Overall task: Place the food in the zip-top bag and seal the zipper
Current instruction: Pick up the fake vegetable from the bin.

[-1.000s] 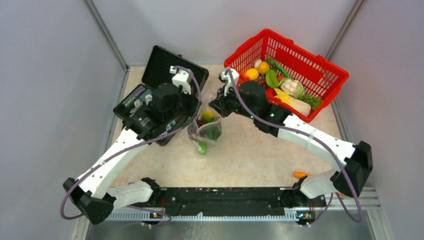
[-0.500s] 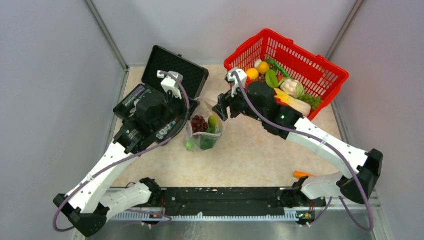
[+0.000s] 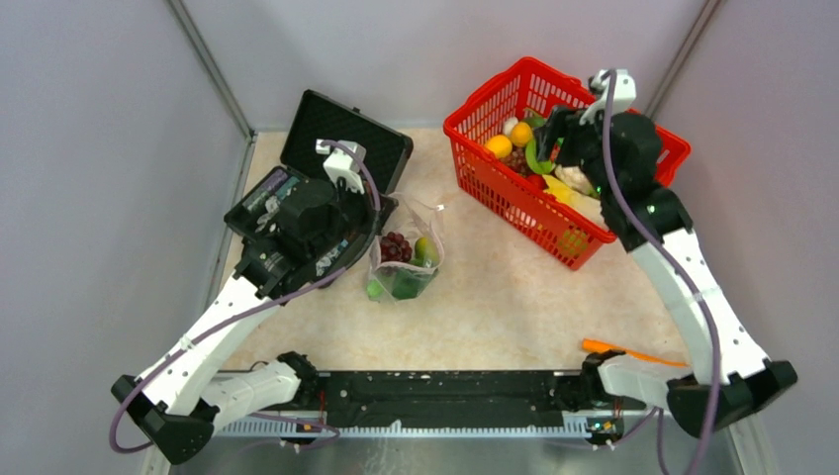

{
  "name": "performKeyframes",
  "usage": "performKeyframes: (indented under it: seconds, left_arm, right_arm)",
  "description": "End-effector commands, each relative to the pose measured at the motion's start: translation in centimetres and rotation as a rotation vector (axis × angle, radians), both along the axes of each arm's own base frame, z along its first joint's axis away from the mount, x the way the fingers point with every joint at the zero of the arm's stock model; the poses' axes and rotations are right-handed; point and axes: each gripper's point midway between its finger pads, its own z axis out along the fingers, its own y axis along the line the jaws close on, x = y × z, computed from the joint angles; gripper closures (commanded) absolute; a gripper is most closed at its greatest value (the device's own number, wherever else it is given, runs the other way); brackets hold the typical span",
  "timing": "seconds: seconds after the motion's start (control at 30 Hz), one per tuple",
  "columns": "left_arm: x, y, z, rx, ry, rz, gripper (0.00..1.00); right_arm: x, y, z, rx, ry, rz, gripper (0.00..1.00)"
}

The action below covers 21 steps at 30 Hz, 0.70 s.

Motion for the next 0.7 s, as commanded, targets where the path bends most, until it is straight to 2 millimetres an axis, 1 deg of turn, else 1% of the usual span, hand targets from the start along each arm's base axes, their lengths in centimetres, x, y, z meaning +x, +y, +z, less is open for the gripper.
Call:
performKeyframes:
  seconds: [0.0, 0.07, 0.13, 0.2, 0.27, 0.3, 0.33, 0.43, 0.6, 0.67]
  left_arm:
    - [-0.4, -1.8, 2.1, -0.077, -0.036, -0.086, 1.00]
    - [-0.6, -2.2, 1.8, -0.083, -0.026, -0.105, 1.00]
    - [-0.7, -2.5, 1.8, -0.085, -0.026, -0.123, 1.00]
    - [-0.7, -2.6, 1.9, -0.079, -0.029, -0.133, 1.00]
    - [-0.8, -2.6, 1.8, -0.071, -0.033, -0.139, 1.00]
    - [-0.9, -2.6, 1.9, -0.068, -0.035, -0.141, 1.00]
    - [-0.9, -2.5, 1.9, -0.063, -0.034, -0.142, 1.00]
    - [-1.1, -2.3, 1.8, -0.052, -0.030, -0.141, 1.00]
    - [-1.2, -1.9, 1.4, -0.043, -0.030, -0.129, 1.00]
    - [-1.1, -1.9, 1.4, -0.035, -0.031, -0.130, 1.00]
  right_arm:
    - [5.6, -4.1, -3.9, 0.038, 0.172, -0.110, 0.30]
    - [8.1, -6.4, -6.3, 0.030, 0.270, -0.179, 0.28]
    - [10.0, -7.4, -8.6, -0.006, 0.359, -0.203, 0.27]
    - [12.3, -7.7, -10.3, -0.034, 0.382, -0.223, 0.26]
    - [14.4, -7.4, -11.7, -0.044, 0.386, -0.209, 0.26]
    - [15.5, -7.1, -11.9, -0.043, 0.374, -0.196, 0.26]
    - [16.8, -6.8, -12.5, -0.040, 0.370, -0.187, 0.26]
    - [19.7, -5.8, -13.3, -0.035, 0.377, -0.145, 0.26]
    - [24.6, -5.3, -15.7, -0.028, 0.390, -0.155, 0.26]
    - [26.3, -5.3, -17.0, -0.037, 0.404, -0.166, 0.26]
